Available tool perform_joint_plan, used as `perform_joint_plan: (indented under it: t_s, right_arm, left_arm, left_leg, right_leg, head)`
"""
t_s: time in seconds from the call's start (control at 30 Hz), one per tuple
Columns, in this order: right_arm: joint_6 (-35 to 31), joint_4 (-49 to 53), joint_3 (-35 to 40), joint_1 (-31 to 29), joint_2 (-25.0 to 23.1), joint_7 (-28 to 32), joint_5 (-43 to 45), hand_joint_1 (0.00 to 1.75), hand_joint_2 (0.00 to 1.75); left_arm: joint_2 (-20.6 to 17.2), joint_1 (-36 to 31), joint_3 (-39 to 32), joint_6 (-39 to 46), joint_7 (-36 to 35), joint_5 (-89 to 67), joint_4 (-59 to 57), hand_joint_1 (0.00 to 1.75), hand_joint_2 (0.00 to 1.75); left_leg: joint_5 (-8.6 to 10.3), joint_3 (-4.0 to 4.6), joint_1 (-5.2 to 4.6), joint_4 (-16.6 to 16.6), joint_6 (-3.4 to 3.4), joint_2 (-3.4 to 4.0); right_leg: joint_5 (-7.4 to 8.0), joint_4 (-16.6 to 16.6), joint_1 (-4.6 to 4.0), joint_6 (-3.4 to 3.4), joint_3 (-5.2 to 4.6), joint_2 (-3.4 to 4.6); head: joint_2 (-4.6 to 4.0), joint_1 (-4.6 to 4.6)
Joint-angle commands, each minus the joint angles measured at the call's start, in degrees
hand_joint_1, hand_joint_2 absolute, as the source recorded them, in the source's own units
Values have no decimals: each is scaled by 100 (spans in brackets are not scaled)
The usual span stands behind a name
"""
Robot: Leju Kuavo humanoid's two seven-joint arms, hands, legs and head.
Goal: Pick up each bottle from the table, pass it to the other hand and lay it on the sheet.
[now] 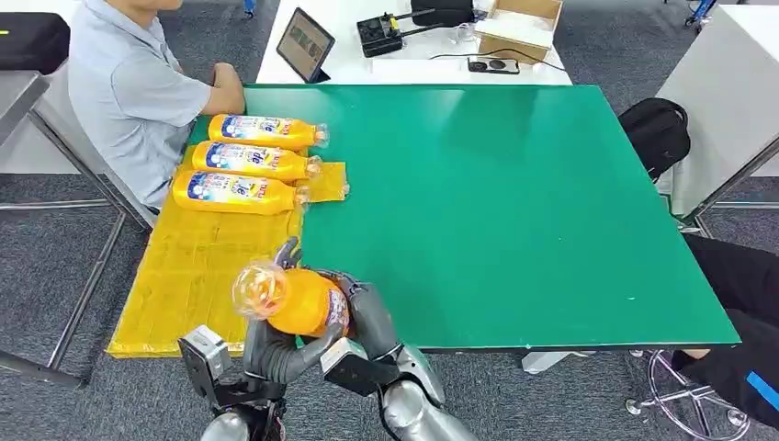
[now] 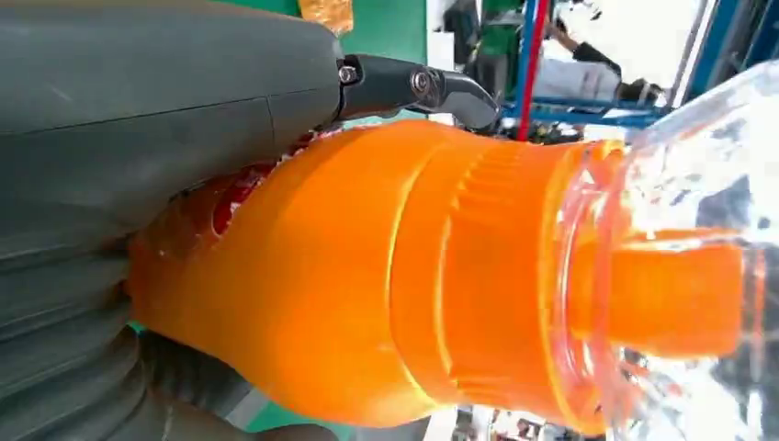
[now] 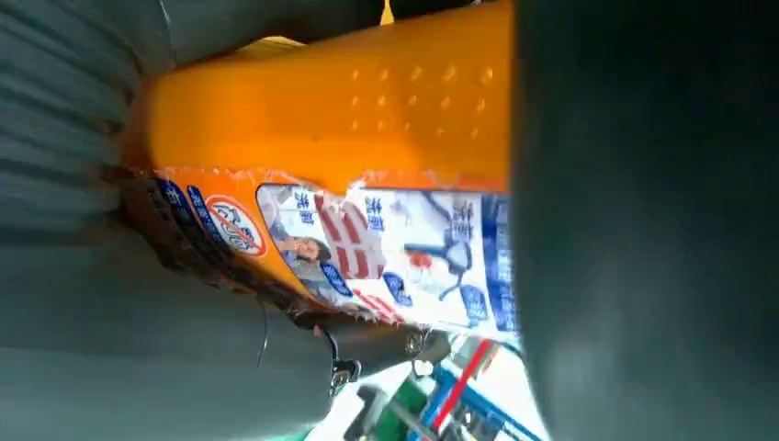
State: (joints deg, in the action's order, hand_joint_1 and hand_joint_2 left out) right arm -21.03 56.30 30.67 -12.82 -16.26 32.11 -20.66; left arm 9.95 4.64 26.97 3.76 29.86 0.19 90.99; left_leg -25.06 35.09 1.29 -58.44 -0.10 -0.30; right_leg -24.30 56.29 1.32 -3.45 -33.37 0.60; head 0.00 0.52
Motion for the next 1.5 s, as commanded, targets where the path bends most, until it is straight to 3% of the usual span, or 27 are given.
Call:
perform_joint_plan:
  t_s: [0.03,0.17,0.2,0.23,0.27,0.47,0.5,0.53,0.57,0.6,0.87,1.07,1.3,1.5]
  right_arm:
    - [-36,-353,303,-332,28,-113,-161,175,175]
    - [16,-189,357,-339,27,-180,-198,175,175]
    - [55,-145,377,-343,30,-183,-193,175,175]
    - [55,-145,377,-343,30,-183,-193,175,175]
    - [87,-106,386,-345,30,-188,-180,175,175]
    - [202,-5,382,-314,32,-202,-81,175,175]
    - [301,9,387,-273,49,-123,22,148,175]
    - [325,2,390,-250,52,-84,59,56,175]
    - [351,6,399,-231,60,-21,98,10,175]
    - [362,-28,396,-189,55,26,166,0,0]
    - [283,77,273,50,135,257,386,0,0]
    - [13,250,12,296,175,501,498,0,0]
    - [-101,272,-35,316,154,534,485,0,0]
    - [-529,478,-368,528,127,717,576,0,0]
  left_arm:
    - [-138,-306,329,282,-424,-961,-630,0,175]
    - [-111,-349,337,251,-549,-1064,-787,0,175]
    - [-123,-375,345,219,-606,-1103,-818,154,175]
    - [-123,-375,345,219,-606,-1103,-818,154,175]
    - [-129,-395,341,151,-643,-1075,-842,175,175]
    - [-69,-392,208,-58,-600,-748,-784,175,175]
    - [-66,-351,123,-459,-727,-159,-750,175,175]
    - [-85,-336,110,-476,-706,-120,-738,175,175]
    - [-90,-321,99,-533,-655,-33,-711,175,175]
    - [-101,-281,32,-813,-720,403,-670,175,175]
    - [-247,-127,-375,-1219,-869,1415,-336,175,175]
    - [-314,-198,-1031,-660,-978,1217,-441,175,175]
    - [-284,-195,-1055,-434,-977,1018,-452,175,175]
    - [-645,-382,-1703,408,-1237,-102,-532,175,175]
  left_leg:
    - [-3,-28,-4,11,8,4]
    - [-2,-20,-3,8,6,2]
    - [-3,-23,-2,8,7,4]
    - [-3,-22,-2,7,8,6]
    - [-1,-15,-3,6,7,2]
    - [-4,-16,-2,4,8,7]
    - [-2,-12,-3,4,6,6]
    - [-1,-9,-2,4,4,5]
    - [-4,-18,-1,5,7,5]
    - [-5,-23,0,6,8,8]
    - [-8,-28,-1,8,8,9]
    - [-2,-17,0,9,5,3]
    - [0,-14,-2,8,6,-4]
    - [0,-22,1,12,4,-1]
  right_leg:
    - [-4,-7,-1,19,25,-5]
    - [-3,-5,-1,15,17,-5]
    - [-2,-6,-3,17,19,-3]
    - [-3,-5,-3,16,18,-2]
    - [-2,-4,-1,12,12,-4]
    - [-2,-3,-2,13,14,0]
    - [-1,-2,-1,10,10,0]
    - [-1,-2,-1,9,7,-1]
    - [-3,-4,-3,14,16,-2]
    - [-4,-6,-5,18,21,-2]
    - [-6,-6,-4,17,24,0]
    - [-2,-7,-4,13,14,-4]
    - [-4,-5,-2,13,9,-12]
    - [-3,-9,-4,16,16,-9]
  head:
    - [0,-2]
    - [0,-2]
    - [0,-2]
    - [0,-2]
    - [0,-2]
    - [0,0]
    - [0,-2]
    - [0,-2]
    - [0,0]
    - [0,0]
    - [0,-2]
    - [0,0]
    - [0,-2]
    - [0,0]
